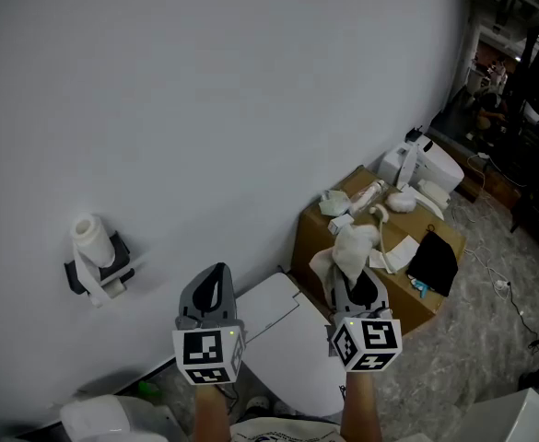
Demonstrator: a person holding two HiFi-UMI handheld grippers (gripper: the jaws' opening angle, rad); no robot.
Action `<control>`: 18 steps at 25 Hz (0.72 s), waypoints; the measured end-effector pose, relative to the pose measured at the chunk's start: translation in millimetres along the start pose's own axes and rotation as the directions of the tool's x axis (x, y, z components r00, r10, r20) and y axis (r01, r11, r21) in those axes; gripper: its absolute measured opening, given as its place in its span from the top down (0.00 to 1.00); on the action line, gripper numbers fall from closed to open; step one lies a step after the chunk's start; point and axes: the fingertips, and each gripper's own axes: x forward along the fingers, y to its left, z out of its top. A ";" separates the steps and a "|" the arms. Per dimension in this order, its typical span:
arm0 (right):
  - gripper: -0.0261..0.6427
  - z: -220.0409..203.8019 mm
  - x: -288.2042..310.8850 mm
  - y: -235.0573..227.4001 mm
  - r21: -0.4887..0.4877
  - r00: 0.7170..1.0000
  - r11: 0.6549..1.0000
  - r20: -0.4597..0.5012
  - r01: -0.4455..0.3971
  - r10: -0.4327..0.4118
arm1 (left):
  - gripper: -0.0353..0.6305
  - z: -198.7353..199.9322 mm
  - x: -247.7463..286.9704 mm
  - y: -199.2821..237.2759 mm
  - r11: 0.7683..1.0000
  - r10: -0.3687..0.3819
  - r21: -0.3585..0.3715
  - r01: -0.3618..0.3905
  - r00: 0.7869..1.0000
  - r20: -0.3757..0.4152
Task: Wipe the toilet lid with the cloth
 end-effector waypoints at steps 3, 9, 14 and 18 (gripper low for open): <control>0.80 -1.0 1.6 3.4 -0.007 1.000 1.000 -0.005 -0.002 0.001 | 0.93 0.0 -0.5 3.5 1.000 0.003 0.001 -0.003 1.000 0.000; 0.80 -1.3 1.5 5.3 -0.005 1.000 1.000 -0.006 -0.004 0.004 | 0.93 -0.2 -1.1 5.7 1.000 0.007 0.001 -0.007 1.000 0.001; 0.80 -4.6 1.3 6.3 -0.006 1.000 1.000 -0.012 -0.003 0.003 | 0.93 -4.4 -1.3 6.2 1.000 0.005 -0.001 -0.005 1.000 -0.005; 0.80 -5.0 1.8 5.4 -0.009 1.000 1.000 -0.015 0.002 -0.002 | 0.93 -6.1 -0.4 6.4 1.000 0.003 -0.007 -0.003 1.000 -0.009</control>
